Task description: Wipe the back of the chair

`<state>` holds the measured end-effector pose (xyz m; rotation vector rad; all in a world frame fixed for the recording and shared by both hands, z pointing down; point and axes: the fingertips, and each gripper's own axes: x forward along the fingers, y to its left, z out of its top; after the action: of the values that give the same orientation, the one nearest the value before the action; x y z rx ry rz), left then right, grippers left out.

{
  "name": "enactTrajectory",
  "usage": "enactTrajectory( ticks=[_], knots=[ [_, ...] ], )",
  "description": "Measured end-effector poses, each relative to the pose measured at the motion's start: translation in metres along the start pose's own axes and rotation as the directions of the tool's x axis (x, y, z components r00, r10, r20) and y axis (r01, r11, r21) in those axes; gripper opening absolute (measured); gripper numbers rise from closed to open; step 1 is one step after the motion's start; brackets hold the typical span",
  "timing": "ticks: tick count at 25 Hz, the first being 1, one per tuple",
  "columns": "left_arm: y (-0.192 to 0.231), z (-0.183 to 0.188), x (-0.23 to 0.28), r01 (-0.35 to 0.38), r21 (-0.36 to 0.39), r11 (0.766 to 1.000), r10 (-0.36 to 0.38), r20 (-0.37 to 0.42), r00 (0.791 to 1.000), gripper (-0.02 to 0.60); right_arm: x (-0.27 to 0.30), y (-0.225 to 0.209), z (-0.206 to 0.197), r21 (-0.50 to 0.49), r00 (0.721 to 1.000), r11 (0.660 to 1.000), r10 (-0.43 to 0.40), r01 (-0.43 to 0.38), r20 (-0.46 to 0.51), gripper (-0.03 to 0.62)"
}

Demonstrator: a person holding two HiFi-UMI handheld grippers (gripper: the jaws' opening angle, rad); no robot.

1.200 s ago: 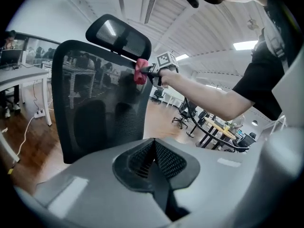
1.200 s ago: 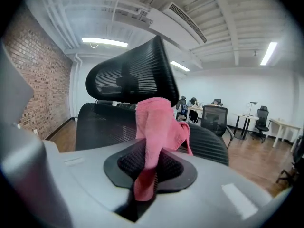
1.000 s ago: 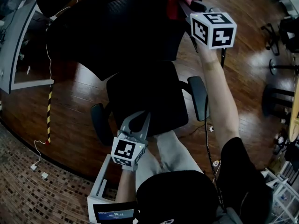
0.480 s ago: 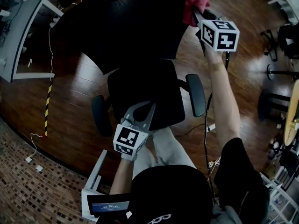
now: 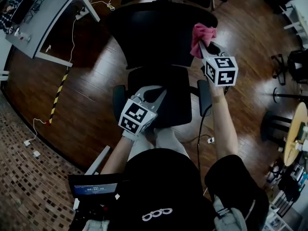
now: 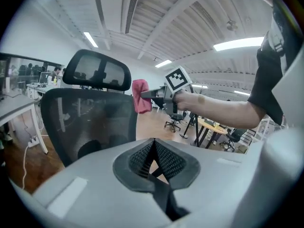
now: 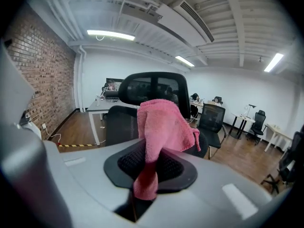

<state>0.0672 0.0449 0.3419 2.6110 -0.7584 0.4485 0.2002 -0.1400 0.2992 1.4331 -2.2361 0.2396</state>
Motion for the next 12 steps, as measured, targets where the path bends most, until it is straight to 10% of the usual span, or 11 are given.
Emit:
enactTrajectory(
  ticks=[12],
  knots=[
    [0.033, 0.013, -0.076, -0.052, 0.012, 0.999, 0.052, 0.012, 0.999, -0.006, -0.070, 0.150, 0.003, -0.017, 0.992, 0.993, 0.119, -0.119, 0.033, 0.046]
  ],
)
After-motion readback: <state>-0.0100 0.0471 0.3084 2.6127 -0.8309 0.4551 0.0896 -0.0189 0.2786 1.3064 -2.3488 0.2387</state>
